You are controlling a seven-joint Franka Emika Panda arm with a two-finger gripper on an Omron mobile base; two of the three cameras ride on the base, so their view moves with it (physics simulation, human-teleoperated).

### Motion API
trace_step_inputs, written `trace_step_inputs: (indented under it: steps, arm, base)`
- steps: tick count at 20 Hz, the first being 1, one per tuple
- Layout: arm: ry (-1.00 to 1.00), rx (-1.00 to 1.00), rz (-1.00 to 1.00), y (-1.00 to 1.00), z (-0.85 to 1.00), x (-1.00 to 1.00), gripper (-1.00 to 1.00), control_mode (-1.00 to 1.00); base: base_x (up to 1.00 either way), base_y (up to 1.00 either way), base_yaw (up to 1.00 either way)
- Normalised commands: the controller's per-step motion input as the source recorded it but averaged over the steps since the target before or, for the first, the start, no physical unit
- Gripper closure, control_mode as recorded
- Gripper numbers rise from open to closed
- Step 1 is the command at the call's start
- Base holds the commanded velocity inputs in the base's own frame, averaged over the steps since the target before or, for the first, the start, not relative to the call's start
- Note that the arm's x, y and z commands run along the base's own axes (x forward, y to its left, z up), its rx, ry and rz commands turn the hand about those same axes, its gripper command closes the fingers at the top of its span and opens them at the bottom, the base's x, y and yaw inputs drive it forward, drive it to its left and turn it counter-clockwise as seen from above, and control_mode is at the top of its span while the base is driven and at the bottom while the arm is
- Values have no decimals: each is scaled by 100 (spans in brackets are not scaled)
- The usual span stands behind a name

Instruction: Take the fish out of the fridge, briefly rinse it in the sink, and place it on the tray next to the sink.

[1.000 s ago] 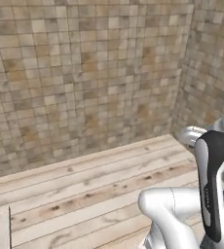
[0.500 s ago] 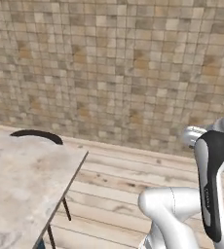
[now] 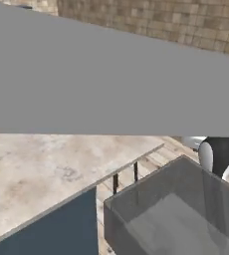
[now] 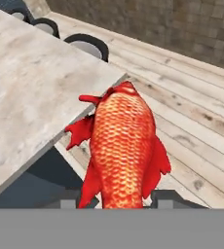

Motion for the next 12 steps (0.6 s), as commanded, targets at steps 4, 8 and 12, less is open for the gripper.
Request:
trace_step_inputs:
  steps: [4,8,12]
  arm:
    - [0,0,0,0,0,0,100,100]
    - [0,0,0,0,0,0,100,100]
    - [0,0,0,0,0,0,100,100]
  base:
    - [16,-12,70]
    - [15,-99,-7]
    - [73,-100,-25]
